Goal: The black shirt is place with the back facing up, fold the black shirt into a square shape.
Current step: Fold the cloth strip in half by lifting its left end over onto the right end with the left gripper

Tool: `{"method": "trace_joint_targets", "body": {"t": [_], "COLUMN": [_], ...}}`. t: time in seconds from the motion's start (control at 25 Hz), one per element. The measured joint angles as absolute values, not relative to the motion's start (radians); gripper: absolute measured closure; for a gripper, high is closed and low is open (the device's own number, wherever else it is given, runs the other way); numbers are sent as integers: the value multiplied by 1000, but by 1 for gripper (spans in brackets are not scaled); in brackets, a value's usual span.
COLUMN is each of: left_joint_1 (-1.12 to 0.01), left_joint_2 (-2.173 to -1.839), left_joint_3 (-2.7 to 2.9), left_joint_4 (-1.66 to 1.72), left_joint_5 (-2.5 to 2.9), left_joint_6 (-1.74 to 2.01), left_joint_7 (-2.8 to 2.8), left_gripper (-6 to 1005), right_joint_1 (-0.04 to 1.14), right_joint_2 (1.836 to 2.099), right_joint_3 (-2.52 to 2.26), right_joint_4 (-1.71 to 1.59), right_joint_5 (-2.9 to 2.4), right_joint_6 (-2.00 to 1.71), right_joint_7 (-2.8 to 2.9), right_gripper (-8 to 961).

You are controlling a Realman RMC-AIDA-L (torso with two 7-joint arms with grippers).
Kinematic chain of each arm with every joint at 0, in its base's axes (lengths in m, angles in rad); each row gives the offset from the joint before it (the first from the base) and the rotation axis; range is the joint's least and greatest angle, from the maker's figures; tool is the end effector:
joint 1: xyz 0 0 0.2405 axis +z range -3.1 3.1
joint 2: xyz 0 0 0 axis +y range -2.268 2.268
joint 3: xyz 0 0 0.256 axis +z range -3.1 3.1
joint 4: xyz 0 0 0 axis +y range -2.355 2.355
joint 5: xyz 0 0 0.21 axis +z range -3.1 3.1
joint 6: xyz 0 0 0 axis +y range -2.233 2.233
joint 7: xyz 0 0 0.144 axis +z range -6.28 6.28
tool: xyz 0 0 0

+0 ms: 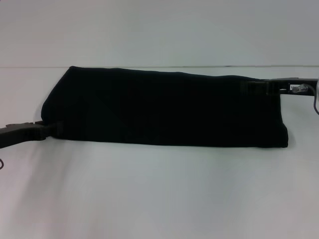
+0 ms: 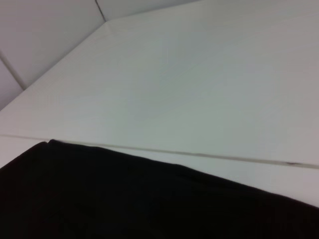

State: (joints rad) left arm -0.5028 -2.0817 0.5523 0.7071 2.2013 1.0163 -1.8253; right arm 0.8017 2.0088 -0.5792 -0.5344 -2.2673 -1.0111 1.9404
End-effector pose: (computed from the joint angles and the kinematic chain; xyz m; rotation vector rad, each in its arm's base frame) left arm -0.3494 0.3666 0.0380 -2.0357 -1.2227 -0.3717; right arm 0.2587 0.4417 0.0236 -2.2353 1.1578 0.4098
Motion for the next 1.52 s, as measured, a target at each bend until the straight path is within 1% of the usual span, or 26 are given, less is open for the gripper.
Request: {"method": "trace_joint_targets", "body": {"t": [0.28, 0.48, 0.68, 0.72, 0.76, 0.88, 0.96, 1.12, 1.24, 1.4, 1.52], "left_joint_1": [-500, -500, -500, -500, -500, -500, -500, -500, -501, -503, -506], "left_joint_2": [-2082, -2081, -2081, -2080, -2080, -2079, -2079, -2078, -2078, -2076, -2075], "left_joint_3": [551, 547, 546, 549, 549, 550, 551, 551, 551, 551, 551], "left_joint_4": [704, 697, 696, 697, 697, 698, 699, 701, 701, 701, 701], "left_joint_5": [2201, 2201, 2202, 2203, 2203, 2203, 2203, 2203, 2203, 2203, 2203], "left_joint_6": [1019, 1013, 1019, 1022, 1022, 1027, 1032, 1038, 1041, 1043, 1044], "left_joint_7": [-1828, -1828, -1829, -1828, -1828, -1829, -1829, -1829, -1829, -1829, -1829], "left_gripper": [423, 601, 819, 864, 887, 956, 1002, 1000, 998, 999, 999], "right_joint_1": [769, 733, 702, 687, 687, 664, 649, 624, 620, 634, 663], "right_joint_2": [1994, 1984, 1954, 1941, 1941, 1922, 1917, 1912, 1915, 1930, 1952], "right_joint_3": [-577, -570, -568, -568, -568, -572, -575, -577, -580, -585, -616], "right_joint_4": [-555, -581, -583, -583, -583, -580, -580, -578, -568, -553, -532], "right_joint_5": [-2264, -2262, -2261, -2261, -2261, -2265, -2268, -2269, -2276, -2299, -2323], "right_joint_6": [-1083, -1138, -1202, -1226, -1226, -1247, -1258, -1263, -1255, -1221, -1164], "right_joint_7": [1940, 1942, 1971, 1990, 1990, 2015, 2024, 2028, 2025, 2020, 2018], "right_gripper": [251, 252, 251, 251, 251, 250, 251, 255, 263, 273, 281]}}
